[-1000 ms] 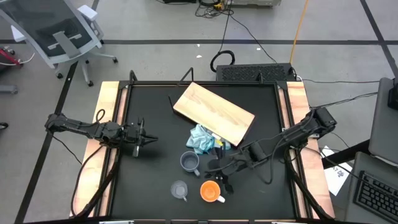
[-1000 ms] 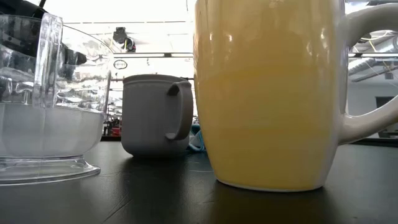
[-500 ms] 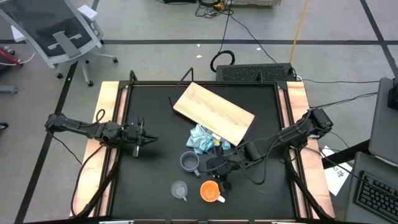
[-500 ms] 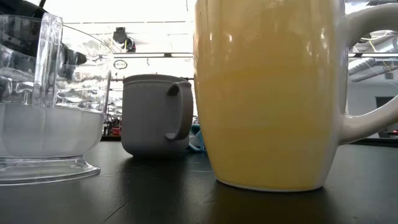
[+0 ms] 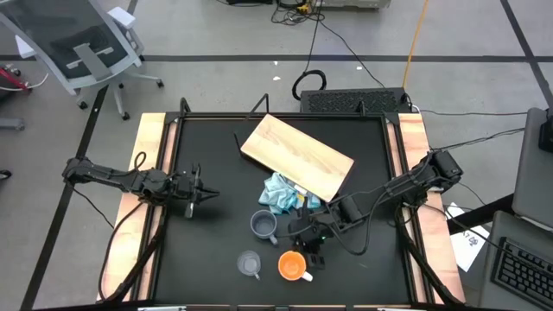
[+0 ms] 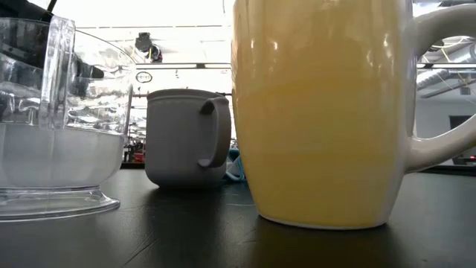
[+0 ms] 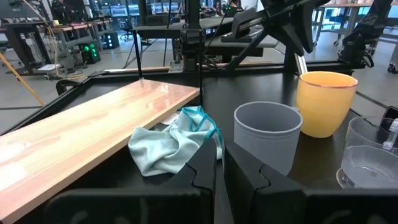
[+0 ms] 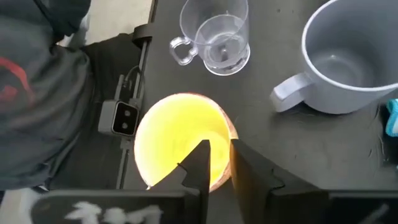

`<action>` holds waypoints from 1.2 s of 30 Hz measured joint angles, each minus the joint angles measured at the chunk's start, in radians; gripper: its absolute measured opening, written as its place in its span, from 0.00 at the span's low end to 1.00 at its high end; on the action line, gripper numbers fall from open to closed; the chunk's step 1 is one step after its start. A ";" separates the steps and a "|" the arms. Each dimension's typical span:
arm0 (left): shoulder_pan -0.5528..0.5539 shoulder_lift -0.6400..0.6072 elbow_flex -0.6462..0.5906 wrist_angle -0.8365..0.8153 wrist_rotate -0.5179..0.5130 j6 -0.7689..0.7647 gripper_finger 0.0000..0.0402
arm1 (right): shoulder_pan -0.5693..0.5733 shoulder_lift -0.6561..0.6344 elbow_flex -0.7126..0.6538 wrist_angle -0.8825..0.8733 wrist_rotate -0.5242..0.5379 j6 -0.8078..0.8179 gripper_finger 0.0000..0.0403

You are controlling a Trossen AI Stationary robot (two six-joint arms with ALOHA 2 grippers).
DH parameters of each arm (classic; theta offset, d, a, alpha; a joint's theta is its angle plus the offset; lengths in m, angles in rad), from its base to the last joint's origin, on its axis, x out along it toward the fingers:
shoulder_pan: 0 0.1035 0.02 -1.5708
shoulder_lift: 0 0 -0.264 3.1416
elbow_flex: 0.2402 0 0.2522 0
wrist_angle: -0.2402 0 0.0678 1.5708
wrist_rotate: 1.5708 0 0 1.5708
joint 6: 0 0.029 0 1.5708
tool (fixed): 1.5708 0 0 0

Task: Stack small to large cups/mugs on shelf
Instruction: Put the orange mug on the shelf

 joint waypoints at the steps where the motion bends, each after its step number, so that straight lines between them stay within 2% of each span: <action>1: 0.000 0.000 0.000 0.000 0.000 0.000 0.08 | 0.000 0.000 0.000 0.000 0.000 0.008 0.17; 12: 0.000 0.000 0.000 -0.003 0.000 0.000 0.08 | 0.000 0.009 0.000 0.000 -0.001 0.025 0.41; 16: 0.000 0.000 0.000 -0.004 0.000 0.000 0.08 | 0.000 0.030 -0.001 0.011 -0.002 0.039 0.47; 22: 0.000 0.000 0.000 -0.007 0.001 0.000 0.08 | 0.000 0.074 -0.002 0.010 -0.004 0.052 0.49; 36: 0.000 0.000 0.000 -0.008 0.005 0.000 0.08 | 0.003 0.084 -0.002 0.000 -0.004 0.121 0.49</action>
